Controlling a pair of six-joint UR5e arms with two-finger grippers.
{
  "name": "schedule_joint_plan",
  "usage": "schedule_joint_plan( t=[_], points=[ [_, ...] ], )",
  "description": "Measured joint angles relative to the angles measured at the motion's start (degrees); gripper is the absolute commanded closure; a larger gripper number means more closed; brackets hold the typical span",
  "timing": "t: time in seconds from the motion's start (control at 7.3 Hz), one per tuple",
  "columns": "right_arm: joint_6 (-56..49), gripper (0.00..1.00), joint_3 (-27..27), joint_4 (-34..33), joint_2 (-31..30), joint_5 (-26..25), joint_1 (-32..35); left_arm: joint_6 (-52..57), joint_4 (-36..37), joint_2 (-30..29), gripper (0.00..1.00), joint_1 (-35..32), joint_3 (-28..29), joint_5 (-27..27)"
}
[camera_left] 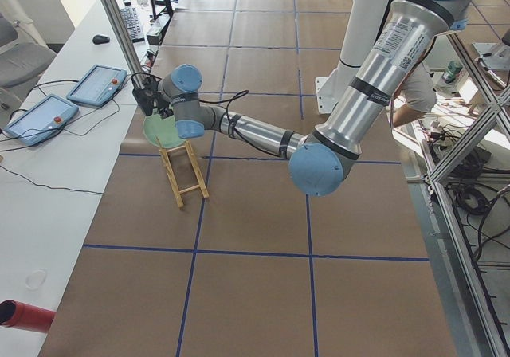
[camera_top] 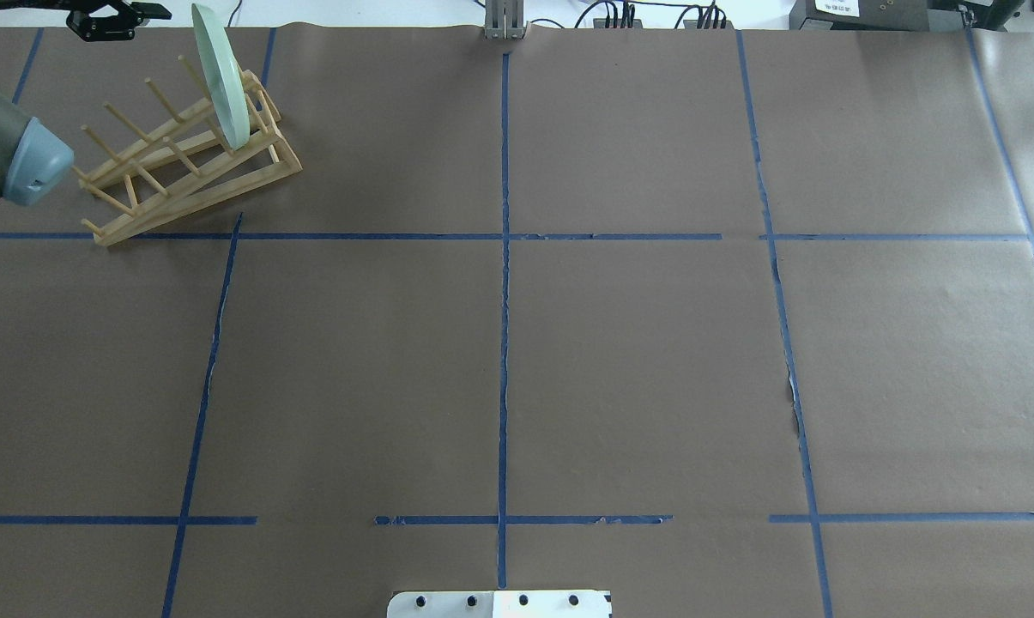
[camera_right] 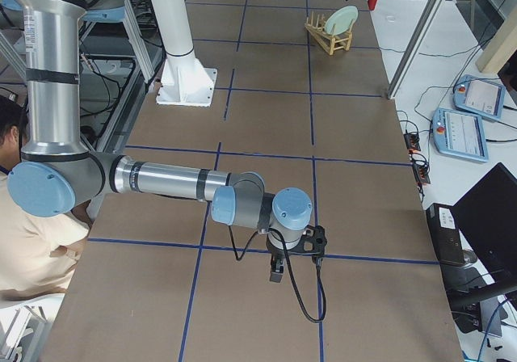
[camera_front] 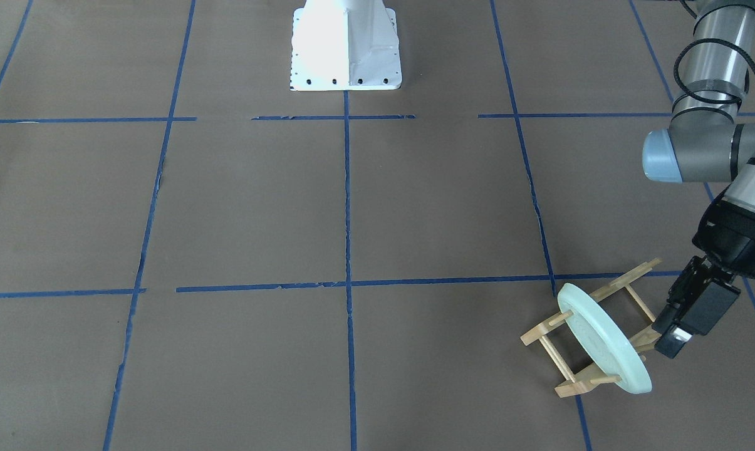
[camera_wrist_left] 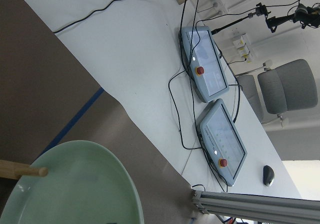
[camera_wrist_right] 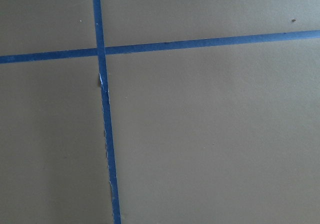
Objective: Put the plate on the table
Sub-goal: 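Reach the left gripper toward the pale green plate in the wooden rack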
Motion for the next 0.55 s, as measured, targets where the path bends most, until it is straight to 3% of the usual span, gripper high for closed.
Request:
schedule_joint_plan(
  t=[0.27, 0.41, 0.55],
  points=[
    [0.0, 0.00, 0.0, 0.0, 0.0, 0.0, 0.0, -0.5, -0.6, -0.6, 0.41, 1.8, 2.1, 1.9],
    [0.0, 0.00, 0.0, 0.0, 0.0, 0.0, 0.0, -0.5, -0.6, -0.8, 0.54, 2.3, 2.4, 2.2],
    [0.0, 0.00, 0.0, 0.0, 0.0, 0.0, 0.0, -0.4, -0.6, -0.8, 0.78, 2.6, 2.5, 2.4]
  ],
)
